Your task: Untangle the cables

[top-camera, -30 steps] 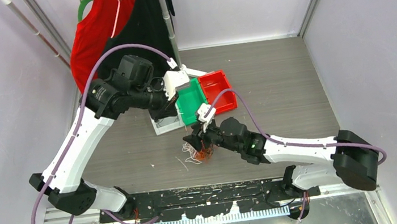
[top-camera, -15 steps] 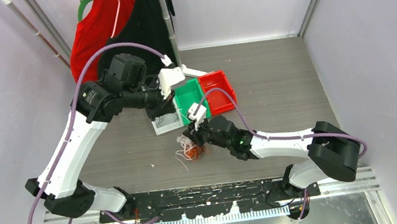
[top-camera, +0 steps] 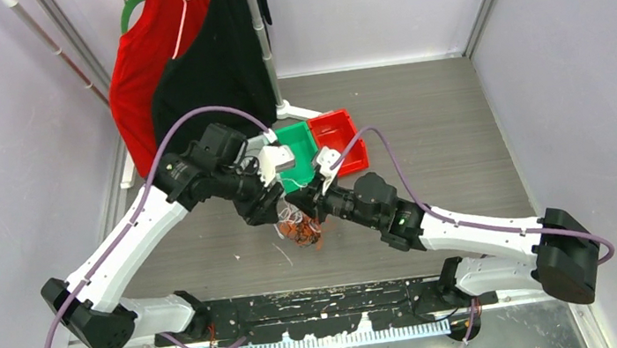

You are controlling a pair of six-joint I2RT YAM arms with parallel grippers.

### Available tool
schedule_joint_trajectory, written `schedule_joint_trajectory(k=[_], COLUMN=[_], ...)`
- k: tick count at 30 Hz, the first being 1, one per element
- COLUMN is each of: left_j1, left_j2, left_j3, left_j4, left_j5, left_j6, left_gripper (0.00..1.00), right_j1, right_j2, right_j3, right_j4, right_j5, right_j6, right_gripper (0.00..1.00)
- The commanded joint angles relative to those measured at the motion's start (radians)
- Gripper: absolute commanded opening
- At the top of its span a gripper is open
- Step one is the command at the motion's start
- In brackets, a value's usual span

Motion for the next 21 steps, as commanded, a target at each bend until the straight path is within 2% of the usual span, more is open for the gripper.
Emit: schedule_joint_trajectory(k=[1,7,14,18,21], left_j1=[0.013,0.015,0.029,0.034,0.034], left_j2=[-0.040,-0.027,-0.061,-0.153,-0.274], left_j3=[-0.017,-0.022,-0.069,-0.092,-0.171], left_j4=[0.096,0.101,0.127,0.155,0.258], left_j5=[0.156,0.241,0.263,0.246,0.243], left_j6=[-0.056,-0.075,-0.135,-0.161,-0.150], left_gripper=[0.52,0.61,0.63,0.64,0.67], right_j1=[-0.002,-0.003,-0.021,-0.043,-0.048], right_j2=[-0.027,-0.033,-0.044,-0.061,-0.062], right_j3=[-0.004,-0.008,-0.011,0.000,0.024], right_j4=[-0.005,-0.031,0.003,0.016,0.013], right_j5=[-0.046,-0.088,-0.085,-0.082,-0.066], right_j6=[0.028,0.053,0.227,0.345,0.388], right_gripper=[0.01,0.01,0.01,0.01,0.01])
